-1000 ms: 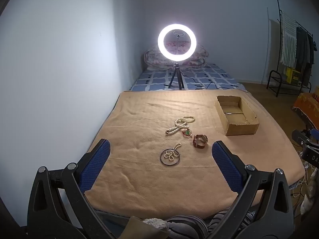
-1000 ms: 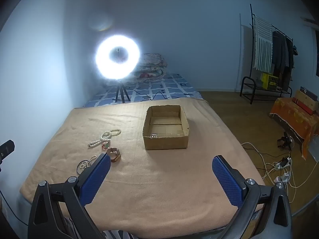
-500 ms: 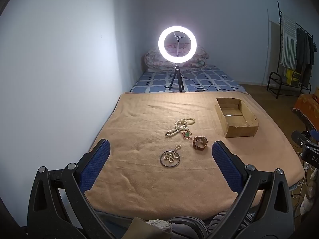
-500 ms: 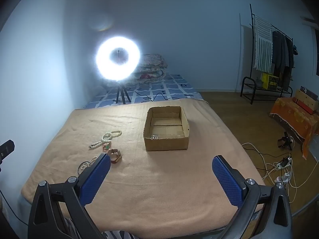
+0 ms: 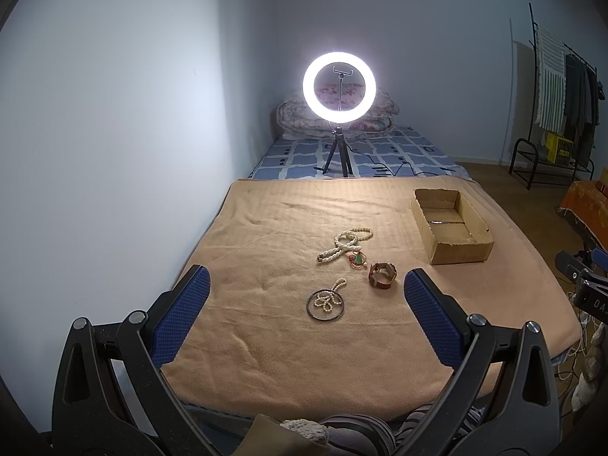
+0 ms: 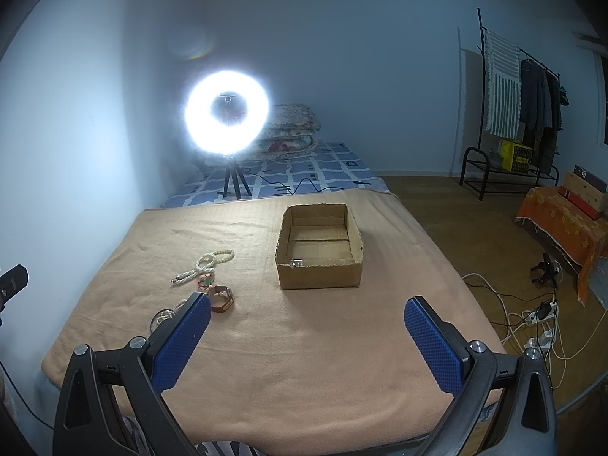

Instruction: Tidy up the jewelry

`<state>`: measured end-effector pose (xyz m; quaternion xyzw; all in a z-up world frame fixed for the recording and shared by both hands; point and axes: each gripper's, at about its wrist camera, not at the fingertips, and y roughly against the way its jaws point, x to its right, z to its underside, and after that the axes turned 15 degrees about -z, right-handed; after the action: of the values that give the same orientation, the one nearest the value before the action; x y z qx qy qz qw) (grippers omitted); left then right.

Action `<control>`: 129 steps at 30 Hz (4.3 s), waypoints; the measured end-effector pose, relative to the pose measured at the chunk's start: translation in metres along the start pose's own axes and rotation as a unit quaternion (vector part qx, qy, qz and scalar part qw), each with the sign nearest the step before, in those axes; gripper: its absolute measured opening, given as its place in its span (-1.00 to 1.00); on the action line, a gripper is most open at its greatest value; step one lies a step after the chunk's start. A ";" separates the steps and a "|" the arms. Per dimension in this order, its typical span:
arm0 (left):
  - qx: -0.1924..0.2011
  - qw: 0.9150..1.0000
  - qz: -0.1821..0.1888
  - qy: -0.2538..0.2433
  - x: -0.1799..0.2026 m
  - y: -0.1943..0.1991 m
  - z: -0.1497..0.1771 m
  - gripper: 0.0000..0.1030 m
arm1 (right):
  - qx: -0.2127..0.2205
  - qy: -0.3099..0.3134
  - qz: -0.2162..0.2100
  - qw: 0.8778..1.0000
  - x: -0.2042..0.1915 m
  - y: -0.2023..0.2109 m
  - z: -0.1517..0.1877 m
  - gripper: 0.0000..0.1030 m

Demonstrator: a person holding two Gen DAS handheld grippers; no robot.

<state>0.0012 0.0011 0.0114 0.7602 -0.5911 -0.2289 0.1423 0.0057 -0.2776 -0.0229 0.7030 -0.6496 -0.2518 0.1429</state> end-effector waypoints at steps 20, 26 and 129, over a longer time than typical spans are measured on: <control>0.001 1.000 0.000 0.001 -0.001 0.000 0.000 1.00 | 0.001 -0.002 -0.002 1.000 0.000 0.001 -0.001 0.99; 0.002 1.000 -0.001 0.001 0.000 0.001 0.002 1.00 | 0.001 -0.002 -0.002 1.000 -0.001 0.001 0.000 0.99; -0.318 0.935 0.151 -0.035 0.053 -0.337 0.107 -0.86 | -0.306 -0.048 -0.164 0.937 -0.008 -0.372 0.038 -0.19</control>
<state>0.2367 0.0437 -0.2536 0.5683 -0.6002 -0.4070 0.3889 0.2977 -0.2219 -0.2498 0.7091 -0.4234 -0.4915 0.2762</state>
